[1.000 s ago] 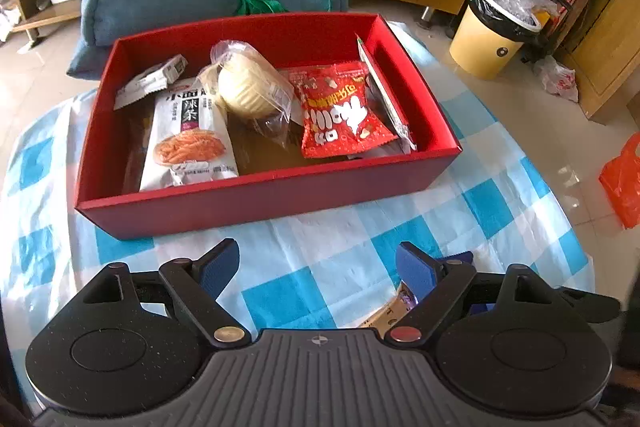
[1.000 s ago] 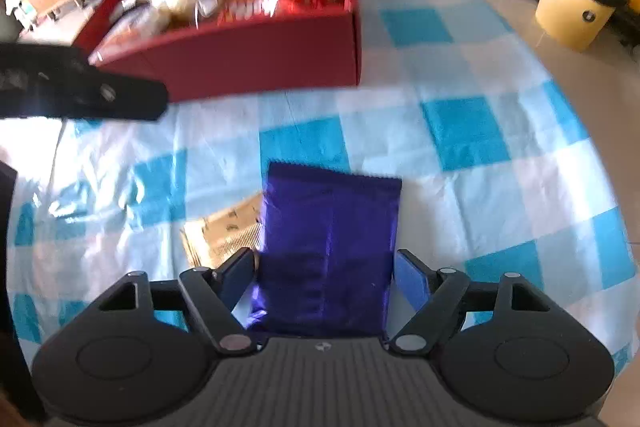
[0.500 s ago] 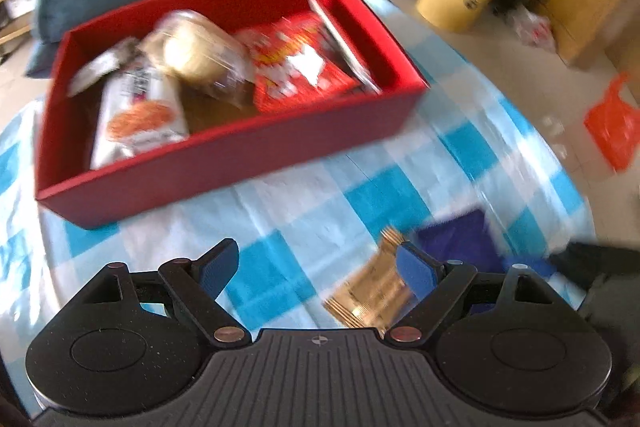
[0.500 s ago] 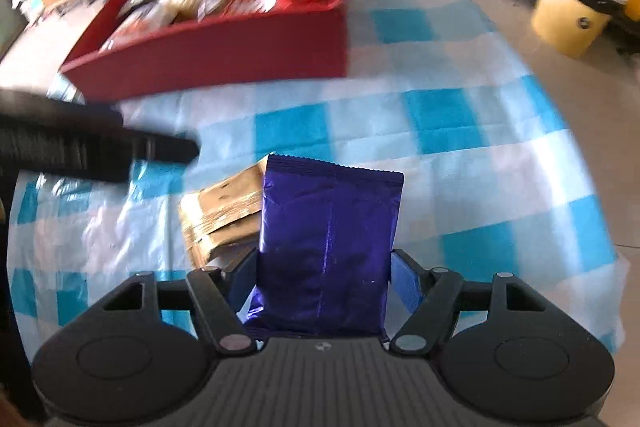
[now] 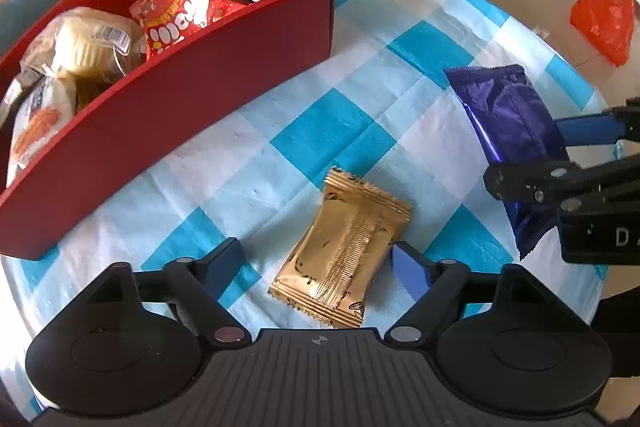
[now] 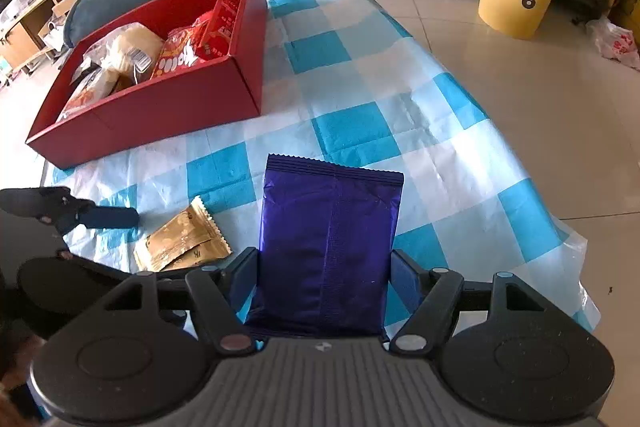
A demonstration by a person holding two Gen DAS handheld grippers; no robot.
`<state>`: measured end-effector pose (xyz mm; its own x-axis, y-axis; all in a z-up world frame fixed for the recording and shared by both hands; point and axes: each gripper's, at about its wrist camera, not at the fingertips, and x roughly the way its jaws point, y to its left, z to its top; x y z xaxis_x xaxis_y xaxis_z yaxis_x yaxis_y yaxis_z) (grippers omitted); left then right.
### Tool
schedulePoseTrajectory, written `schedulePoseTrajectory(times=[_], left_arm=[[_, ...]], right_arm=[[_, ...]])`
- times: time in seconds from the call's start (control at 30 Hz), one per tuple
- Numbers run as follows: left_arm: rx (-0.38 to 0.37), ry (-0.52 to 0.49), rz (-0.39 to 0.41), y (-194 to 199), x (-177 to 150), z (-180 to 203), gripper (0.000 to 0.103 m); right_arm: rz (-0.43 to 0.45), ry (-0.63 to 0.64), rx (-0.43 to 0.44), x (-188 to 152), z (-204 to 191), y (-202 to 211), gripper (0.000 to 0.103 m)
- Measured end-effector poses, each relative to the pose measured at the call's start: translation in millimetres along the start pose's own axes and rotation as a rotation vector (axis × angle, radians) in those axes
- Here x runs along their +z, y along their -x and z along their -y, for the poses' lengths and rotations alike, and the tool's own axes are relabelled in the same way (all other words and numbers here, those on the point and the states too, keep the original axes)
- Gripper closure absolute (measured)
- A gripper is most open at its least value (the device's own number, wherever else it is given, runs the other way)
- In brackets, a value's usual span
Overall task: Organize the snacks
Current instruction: 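Grasp the gold wrapped cake with the left tool while the right tool grasps the purple foil bag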
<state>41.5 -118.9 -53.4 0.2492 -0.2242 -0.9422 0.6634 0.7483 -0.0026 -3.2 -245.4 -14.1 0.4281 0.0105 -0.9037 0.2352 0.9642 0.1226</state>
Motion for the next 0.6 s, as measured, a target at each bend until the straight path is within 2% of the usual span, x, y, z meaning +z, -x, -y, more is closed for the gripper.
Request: schedulePoseTrajectory(times=[0.2,0.3,0.53,0.57,0.6], left_arm=[[0.008,0.031,-0.005,10,-9,0,0.043],[-0.004,0.074,-0.015,15,-18,-9,0.048],[-0.008,0.148,-0.026,21,-28,-28,0.047],[-0.015,0.153,-0.027,21,-28,-30,0.044],[-0.02,0.16,-0.033,19,-27,-30,0.03]], right_arm=[[0.004,0.018,0.015,2,-8,-1,0.038],[-0.009,0.051,0.017,1,-18,-6,0.038],[-0.018,0.11,0.031,2,-38,-12,0.038],[-0.018,0.11,0.032,2,-39,-12,0.038],[-0.019,0.11,0.032,2,-39,-12,0.038]])
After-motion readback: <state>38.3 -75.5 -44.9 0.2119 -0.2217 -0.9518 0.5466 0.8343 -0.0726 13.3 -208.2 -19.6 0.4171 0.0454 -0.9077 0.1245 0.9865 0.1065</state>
